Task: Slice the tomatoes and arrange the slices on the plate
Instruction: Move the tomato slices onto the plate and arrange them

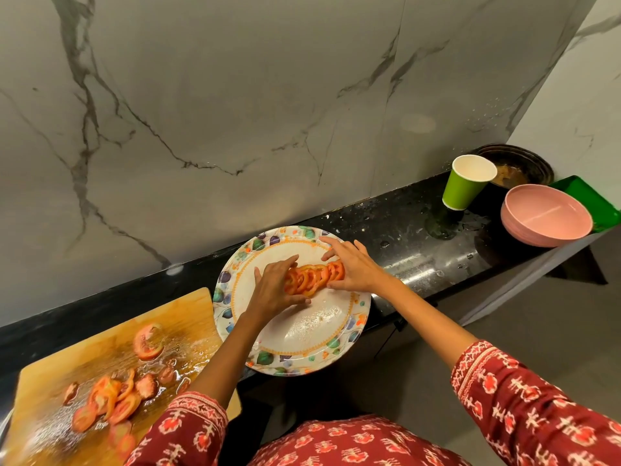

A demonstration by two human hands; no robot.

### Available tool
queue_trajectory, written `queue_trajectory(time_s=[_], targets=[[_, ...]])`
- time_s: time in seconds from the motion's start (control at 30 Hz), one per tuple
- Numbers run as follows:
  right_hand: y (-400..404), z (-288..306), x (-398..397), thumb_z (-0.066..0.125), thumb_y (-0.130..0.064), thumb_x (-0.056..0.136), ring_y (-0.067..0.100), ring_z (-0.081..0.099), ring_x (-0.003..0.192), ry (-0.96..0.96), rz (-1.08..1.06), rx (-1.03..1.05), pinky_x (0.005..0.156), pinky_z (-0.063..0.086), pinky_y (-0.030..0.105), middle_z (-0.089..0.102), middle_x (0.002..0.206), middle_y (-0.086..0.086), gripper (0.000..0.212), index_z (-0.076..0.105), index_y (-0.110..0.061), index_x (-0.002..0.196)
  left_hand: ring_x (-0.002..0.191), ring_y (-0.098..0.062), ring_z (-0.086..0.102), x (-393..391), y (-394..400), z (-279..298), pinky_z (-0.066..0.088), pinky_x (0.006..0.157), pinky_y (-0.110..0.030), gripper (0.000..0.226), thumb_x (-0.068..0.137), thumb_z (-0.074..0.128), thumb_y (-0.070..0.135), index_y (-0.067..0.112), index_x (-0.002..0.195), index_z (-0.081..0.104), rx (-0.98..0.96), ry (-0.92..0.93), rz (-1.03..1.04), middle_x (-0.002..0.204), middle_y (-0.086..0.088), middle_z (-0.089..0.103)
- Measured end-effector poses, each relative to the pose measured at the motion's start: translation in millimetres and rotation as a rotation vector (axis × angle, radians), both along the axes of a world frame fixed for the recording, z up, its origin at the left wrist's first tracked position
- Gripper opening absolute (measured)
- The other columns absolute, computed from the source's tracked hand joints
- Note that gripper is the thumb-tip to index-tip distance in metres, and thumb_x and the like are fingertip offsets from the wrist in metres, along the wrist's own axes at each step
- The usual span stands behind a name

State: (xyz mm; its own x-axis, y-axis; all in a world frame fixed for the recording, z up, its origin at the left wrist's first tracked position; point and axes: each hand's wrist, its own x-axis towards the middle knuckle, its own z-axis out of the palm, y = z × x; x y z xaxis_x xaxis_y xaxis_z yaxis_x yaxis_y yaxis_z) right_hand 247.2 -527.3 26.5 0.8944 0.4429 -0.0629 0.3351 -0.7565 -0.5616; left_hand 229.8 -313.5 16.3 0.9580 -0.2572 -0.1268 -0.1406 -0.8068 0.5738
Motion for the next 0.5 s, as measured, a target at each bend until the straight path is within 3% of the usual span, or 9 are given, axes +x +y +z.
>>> queue_trajectory(time_s=[0.27,0.4,0.5], targets=[[14,2,0,0.071,-0.032,0.080,0.017,0.036,0.131,-0.025,0.037,-0.011,0.116,0.000,0.049,0.058,0.122,-0.003,0.087,0.017,-0.020,0.147,0.132,-0.022,0.036,-4,-8,-2,0.010,0.115,-0.052,0.086,0.072,0.071,0.050,0.026,0.142,0.028,0.082,-0.045,0.001,0.142,-0.003,0.042],[8,0,3,0.071,-0.033,0.078,0.016,0.033,0.133,-0.030,0.023,-0.009,0.115,-0.001,0.050,0.058,0.119,-0.005,0.088,0.017,-0.020,0.147,0.127,-0.021,0.041,-6,-11,-4,0.021,0.113,-0.050,0.080,0.075,0.070,0.047,0.024,0.141,0.032,0.020,-0.077,0.000,0.138,-0.003,0.047],[8,1,3,0.072,-0.032,0.077,0.016,0.031,0.135,-0.012,0.028,-0.014,0.115,0.000,0.051,0.056,0.122,-0.005,0.091,0.015,-0.021,0.147,0.128,-0.021,0.040,-5,-11,-5,0.020,0.113,-0.051,0.082,0.073,0.072,0.045,0.025,0.141,0.031,0.007,-0.053,-0.016,0.140,-0.003,0.045]])
